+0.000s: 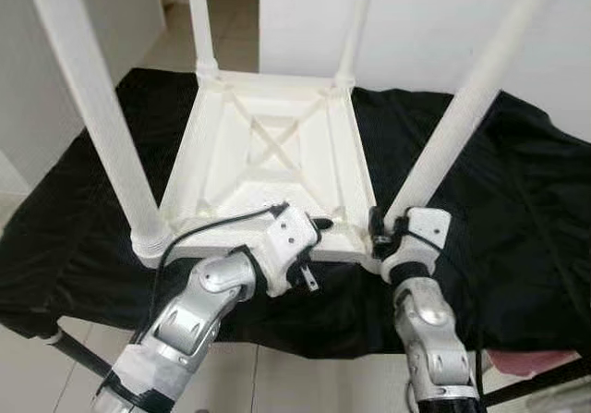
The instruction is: Building children table
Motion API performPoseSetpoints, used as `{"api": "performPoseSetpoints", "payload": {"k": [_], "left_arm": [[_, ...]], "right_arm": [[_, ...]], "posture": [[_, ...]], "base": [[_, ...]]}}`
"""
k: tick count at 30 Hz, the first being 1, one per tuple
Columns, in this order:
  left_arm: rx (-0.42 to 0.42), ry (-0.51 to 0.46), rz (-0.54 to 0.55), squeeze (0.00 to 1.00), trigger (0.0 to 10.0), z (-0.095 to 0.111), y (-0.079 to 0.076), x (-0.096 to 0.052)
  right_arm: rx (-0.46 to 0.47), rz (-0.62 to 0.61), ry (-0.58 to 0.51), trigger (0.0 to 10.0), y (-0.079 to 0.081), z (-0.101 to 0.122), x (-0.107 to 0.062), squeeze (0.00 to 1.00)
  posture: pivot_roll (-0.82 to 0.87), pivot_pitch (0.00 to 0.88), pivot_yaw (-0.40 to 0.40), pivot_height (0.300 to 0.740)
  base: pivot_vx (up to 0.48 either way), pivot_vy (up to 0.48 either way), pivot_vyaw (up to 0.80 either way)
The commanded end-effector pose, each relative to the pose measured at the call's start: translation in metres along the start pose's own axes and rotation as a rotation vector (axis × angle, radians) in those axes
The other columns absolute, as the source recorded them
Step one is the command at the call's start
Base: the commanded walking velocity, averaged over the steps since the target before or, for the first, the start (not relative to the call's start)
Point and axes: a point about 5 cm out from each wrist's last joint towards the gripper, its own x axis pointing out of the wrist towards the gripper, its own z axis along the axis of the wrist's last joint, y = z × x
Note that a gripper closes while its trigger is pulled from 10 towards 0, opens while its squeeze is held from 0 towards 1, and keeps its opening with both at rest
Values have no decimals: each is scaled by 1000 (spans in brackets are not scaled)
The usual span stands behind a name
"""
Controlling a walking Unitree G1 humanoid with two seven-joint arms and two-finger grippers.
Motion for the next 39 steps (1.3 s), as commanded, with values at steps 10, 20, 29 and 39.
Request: {"api": "performPoseSetpoints", "payload": {"k": [10, 20, 29, 39], "left_arm": [[18, 2, 60, 0, 10000, 4, 7, 2], [10, 4, 49, 0, 10000, 4, 3, 1], [13, 9, 30, 0, 10000, 4, 3, 1], [22, 3, 12, 0, 10000, 8, 7, 6]], "right_arm": [[49, -31, 32, 10000, -1, -5, -3, 871], [33, 187, -17, 10000, -15, 6, -1, 922], [-11, 526, -22, 10000, -22, 13, 0, 0], [-101, 717, 31, 10000, -31, 10, 10, 0]], "posture": [[-23, 18, -42, 740], [-14, 22, -43, 740], [-23, 26, -29, 740], [-28, 15, -12, 740]], "base": [[0, 0, 0], [0, 0, 0], [0, 0, 0], [0, 0, 0]]}}
